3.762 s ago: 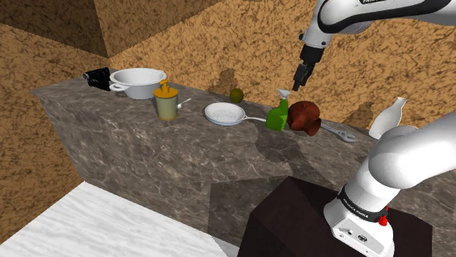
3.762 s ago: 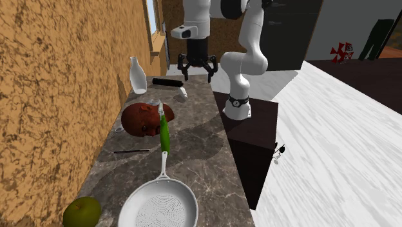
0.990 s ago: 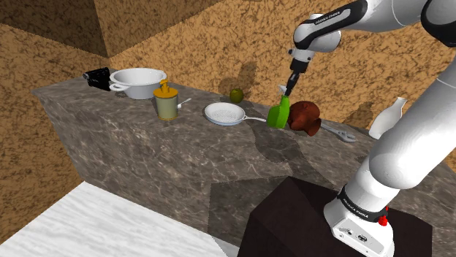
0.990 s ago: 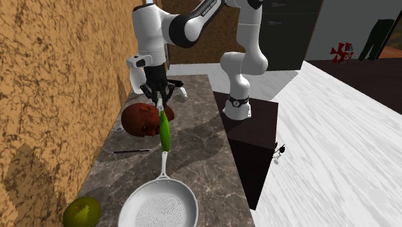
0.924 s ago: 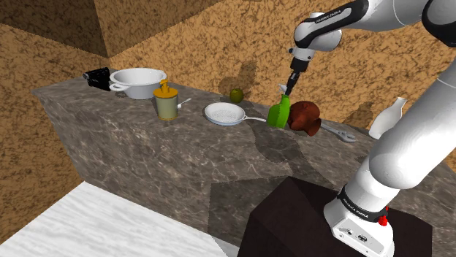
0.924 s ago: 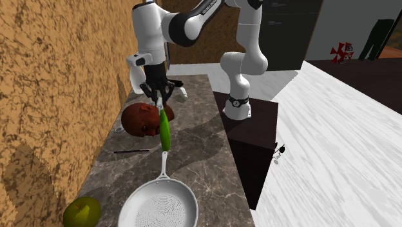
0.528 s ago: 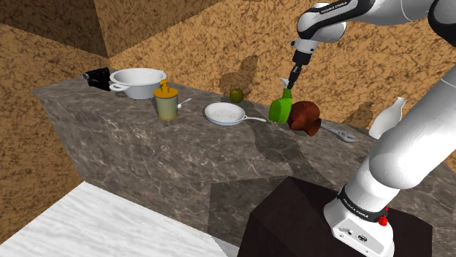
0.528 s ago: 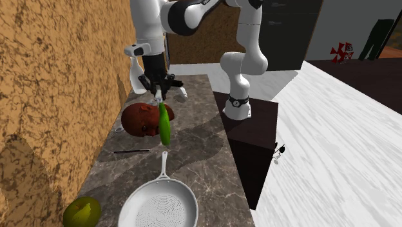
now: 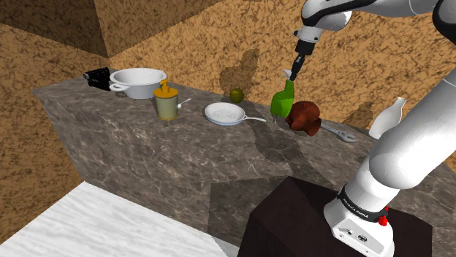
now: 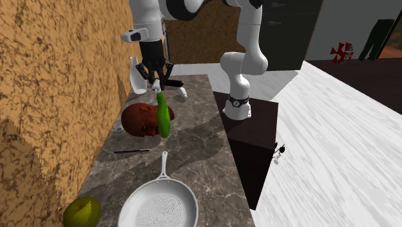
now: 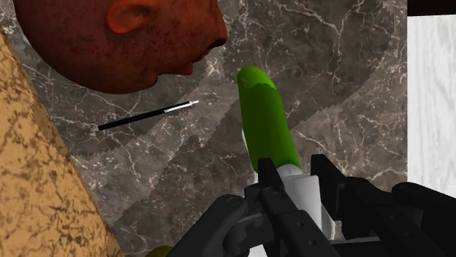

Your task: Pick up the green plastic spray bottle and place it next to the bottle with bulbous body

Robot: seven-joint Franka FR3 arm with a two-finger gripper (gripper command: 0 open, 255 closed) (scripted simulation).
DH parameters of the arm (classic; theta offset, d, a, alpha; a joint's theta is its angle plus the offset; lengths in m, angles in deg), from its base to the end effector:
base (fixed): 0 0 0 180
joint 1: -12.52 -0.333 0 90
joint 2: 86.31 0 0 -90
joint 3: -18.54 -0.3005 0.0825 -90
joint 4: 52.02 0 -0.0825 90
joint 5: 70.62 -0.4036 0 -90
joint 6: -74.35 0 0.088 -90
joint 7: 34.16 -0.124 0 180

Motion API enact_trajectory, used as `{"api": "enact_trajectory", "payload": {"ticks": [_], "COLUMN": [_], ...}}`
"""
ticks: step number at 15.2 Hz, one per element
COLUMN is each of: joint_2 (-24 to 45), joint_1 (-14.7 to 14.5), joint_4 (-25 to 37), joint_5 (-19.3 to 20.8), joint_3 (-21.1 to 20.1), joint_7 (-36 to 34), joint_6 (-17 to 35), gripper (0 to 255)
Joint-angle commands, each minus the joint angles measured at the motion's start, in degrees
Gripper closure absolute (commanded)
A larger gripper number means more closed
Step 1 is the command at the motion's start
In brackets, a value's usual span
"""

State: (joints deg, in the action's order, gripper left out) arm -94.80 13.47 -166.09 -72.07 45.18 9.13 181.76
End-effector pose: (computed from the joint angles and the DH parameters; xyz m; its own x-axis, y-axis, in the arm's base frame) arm 0.4784 -0.2559 0.4838 0.9616 0.2645 0.0735 0.2688 -0.9616 -0.0550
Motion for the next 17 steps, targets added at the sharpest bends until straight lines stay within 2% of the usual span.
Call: {"api": "enact_trajectory", "payload": {"ticks": [1, 17], "joint_2": [-0.2, 0.8], "joint_1": [0.0, -0.3], "joint_4": [1.2, 14.5], "joint_5": [0.1, -0.3], "joint_3": [-0.1, -0.2], "joint_7": [-0.2, -0.7], "joint_6": [-1.4, -13.8], "gripper": [255, 255]}}
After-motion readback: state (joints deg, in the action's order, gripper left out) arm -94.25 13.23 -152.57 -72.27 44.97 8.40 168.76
